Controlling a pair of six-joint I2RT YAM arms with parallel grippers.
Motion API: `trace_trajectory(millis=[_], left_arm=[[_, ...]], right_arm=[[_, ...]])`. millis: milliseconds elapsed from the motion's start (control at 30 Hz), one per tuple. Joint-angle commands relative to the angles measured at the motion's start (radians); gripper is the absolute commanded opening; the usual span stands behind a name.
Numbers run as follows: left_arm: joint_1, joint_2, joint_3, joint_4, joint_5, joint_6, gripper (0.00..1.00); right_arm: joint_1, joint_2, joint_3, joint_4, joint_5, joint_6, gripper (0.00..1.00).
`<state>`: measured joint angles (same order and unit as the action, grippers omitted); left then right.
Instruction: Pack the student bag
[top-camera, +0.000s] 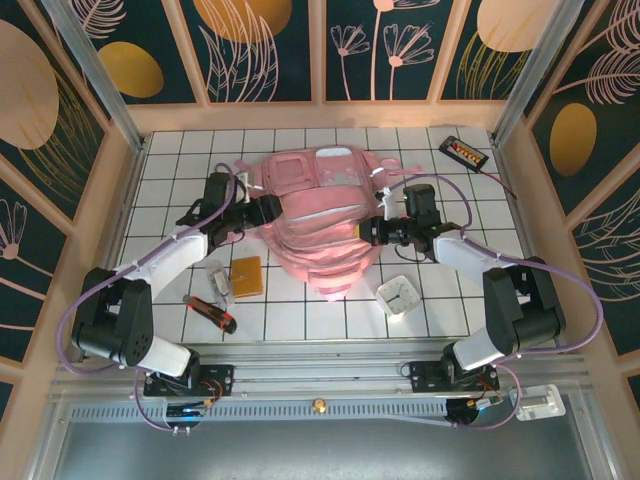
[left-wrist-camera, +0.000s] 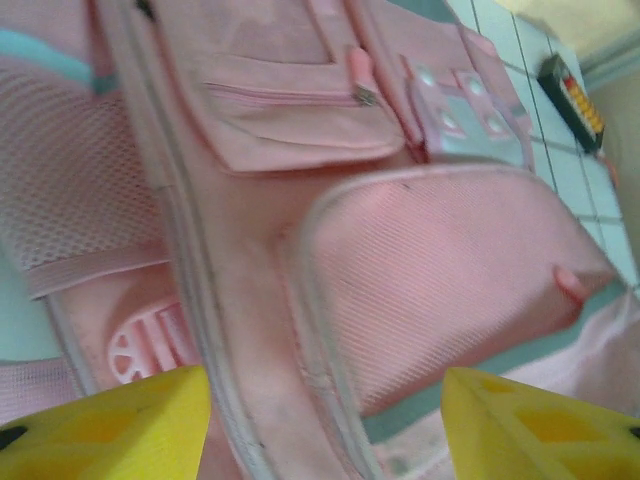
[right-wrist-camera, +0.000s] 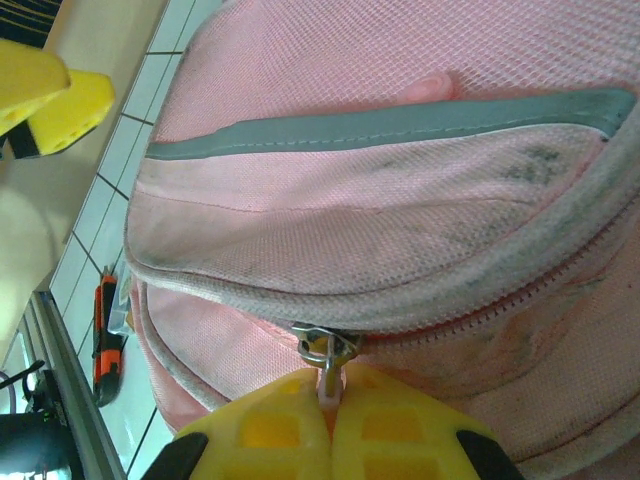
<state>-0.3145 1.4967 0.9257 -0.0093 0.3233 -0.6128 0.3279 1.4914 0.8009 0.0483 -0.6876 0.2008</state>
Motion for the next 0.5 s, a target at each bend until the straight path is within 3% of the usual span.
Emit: trace_trajectory(millis=[0,333,400,467], left_arm=[[0.01,0.07,0.014,0.095,0.156,-0.108,0.59],[0.01,0.241,0.134,0.102,0.211,-0.112,0.49],[0.01,0.267,0.153,0.109,0.215,-0.119,0.43],[0.009,0.29,0.149,0.179,0.262,-0.169,0.28]], right_arm=[[-0.017,0.004,-0.011,0.036,-0.021,0.003,0.0],[-0.021,0.007,-0.011,0.037,-0.02,0.003,0.0],[-0.021,0.006,-0.014,0.035,-0.02,0.0,0.0],[-0.022,0.006,-0.02,0.033,-0.027,-0.003,0.0]])
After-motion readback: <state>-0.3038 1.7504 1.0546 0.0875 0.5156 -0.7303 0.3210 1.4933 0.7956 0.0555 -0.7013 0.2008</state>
